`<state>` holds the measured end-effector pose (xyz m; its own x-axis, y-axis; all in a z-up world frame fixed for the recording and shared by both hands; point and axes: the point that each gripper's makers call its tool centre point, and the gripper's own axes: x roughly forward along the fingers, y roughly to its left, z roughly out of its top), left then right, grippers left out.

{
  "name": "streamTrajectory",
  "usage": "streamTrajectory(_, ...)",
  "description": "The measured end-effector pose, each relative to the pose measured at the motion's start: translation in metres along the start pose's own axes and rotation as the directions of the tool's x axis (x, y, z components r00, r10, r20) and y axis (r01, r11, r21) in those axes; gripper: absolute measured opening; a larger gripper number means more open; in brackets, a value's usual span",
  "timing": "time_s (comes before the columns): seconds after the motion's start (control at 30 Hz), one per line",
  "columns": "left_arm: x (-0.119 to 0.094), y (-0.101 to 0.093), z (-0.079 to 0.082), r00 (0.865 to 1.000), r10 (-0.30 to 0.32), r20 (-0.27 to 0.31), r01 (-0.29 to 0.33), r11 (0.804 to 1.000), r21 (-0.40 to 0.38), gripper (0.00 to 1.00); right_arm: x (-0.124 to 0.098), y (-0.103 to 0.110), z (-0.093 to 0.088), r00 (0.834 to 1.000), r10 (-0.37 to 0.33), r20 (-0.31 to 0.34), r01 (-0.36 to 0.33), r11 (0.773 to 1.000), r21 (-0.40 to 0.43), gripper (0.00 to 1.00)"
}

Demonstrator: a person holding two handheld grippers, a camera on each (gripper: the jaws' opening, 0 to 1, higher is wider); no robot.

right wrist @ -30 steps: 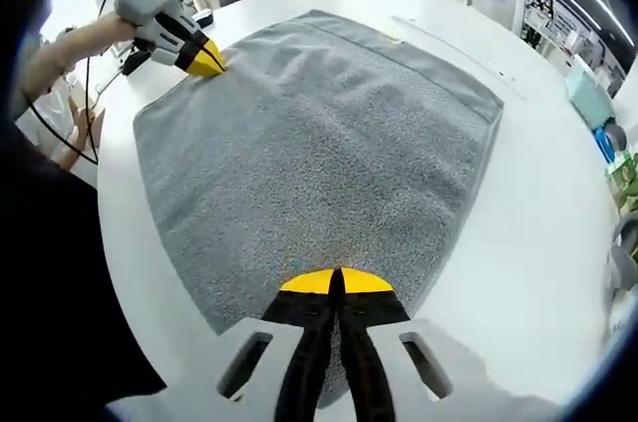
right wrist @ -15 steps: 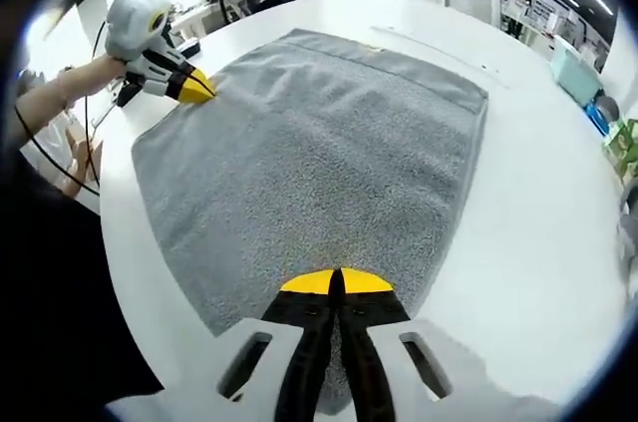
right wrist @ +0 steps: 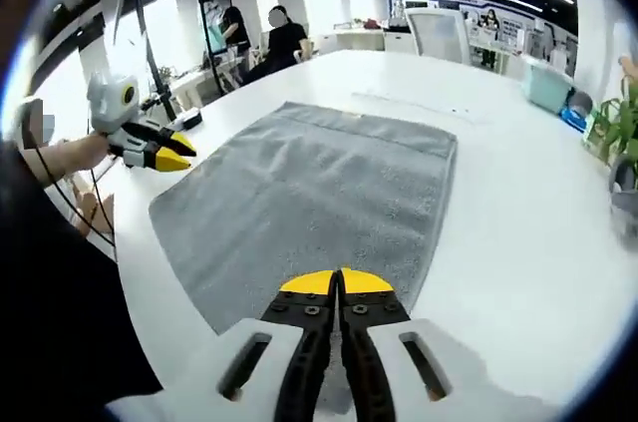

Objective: Fold the towel on the table until its edges align and the towel forms a compact rectangular stack.

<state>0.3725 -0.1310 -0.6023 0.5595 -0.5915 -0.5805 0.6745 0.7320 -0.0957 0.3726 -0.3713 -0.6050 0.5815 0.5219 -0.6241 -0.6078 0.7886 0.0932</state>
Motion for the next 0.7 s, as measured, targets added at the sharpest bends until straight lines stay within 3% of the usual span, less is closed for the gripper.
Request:
streamTrajectory(0.07,-0.011,-0.005,0.000,0.999,-0.031,0.027,0.032,0.999,-0.043,0.19,-0.008,-0.001,-0.001,1.000,-0.004,0.007,0.004,1.000,0.012,0.01)
streamTrajectory(0.17,-0.026,-0.009,-0.003,0.999,-0.023,0.034,0.025,0.998,-0.049,0.19,-0.020,0.000,-0.004,1.000,-0.005,0.011,0.005,1.000,0.011,0.05)
streamTrajectory(0.3,-0.037,-0.017,-0.017,1.000,-0.029,0.012,0.030,0.999,-0.042,0.19,-0.033,0.006,-0.014,1.000,-0.001,-0.016,0.000,0.998,-0.055,0.08)
streamTrajectory(0.33,-0.040,-0.025,-0.025,0.998,-0.058,0.008,0.059,0.996,-0.062,0.19,-0.036,0.010,-0.019,0.999,0.011,-0.032,-0.013,0.997,-0.079,0.08)
streamTrajectory(0.4,-0.041,-0.031,-0.037,0.998,-0.060,-0.015,0.059,0.995,-0.081,0.19,-0.040,0.017,-0.027,0.999,0.024,-0.047,-0.029,0.994,-0.102,0.07)
streamTrajectory(0.53,-0.044,-0.042,-0.053,0.997,-0.065,-0.048,0.061,0.994,-0.088,0.21,-0.047,0.025,-0.050,0.992,0.021,-0.124,-0.046,0.978,-0.203,0.04)
streamTrajectory(0.7,-0.048,-0.048,-0.071,0.989,-0.066,-0.132,0.069,0.998,0.015,0.22,-0.050,0.029,-0.074,0.978,0.013,-0.206,-0.070,0.960,-0.271,0.06)
